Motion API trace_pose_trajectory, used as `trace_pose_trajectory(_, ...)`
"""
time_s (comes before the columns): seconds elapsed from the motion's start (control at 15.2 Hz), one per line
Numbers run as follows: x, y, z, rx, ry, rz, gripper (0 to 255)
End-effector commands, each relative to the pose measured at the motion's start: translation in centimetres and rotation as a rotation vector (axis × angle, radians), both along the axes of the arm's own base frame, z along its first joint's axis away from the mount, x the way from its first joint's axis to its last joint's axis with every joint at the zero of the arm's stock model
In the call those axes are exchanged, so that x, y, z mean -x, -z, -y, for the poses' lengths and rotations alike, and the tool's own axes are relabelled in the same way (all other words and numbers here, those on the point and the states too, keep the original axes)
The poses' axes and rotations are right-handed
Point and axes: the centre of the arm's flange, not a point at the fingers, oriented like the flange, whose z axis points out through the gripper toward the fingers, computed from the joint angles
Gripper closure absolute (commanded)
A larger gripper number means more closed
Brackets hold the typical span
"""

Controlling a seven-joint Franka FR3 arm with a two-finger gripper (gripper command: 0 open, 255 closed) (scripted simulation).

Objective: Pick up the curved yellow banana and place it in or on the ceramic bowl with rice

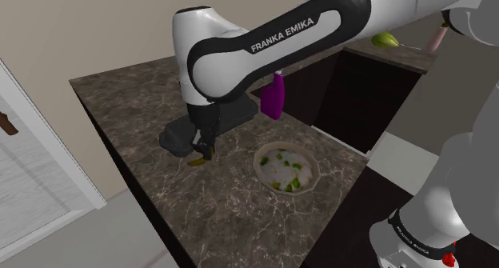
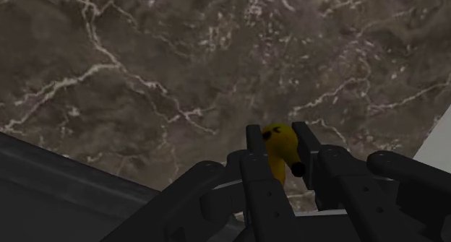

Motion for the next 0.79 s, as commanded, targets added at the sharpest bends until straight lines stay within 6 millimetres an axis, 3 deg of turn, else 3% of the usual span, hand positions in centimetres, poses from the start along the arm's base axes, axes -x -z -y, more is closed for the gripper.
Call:
trace_pose_trajectory(0.0, 0.0, -1.1, -0.1, 0.0, 0.0, 0.0, 255)
trace_pose_trajectory(0.73, 0.0, -6.9, -0.1, 0.0, 0.0, 0.0, 255)
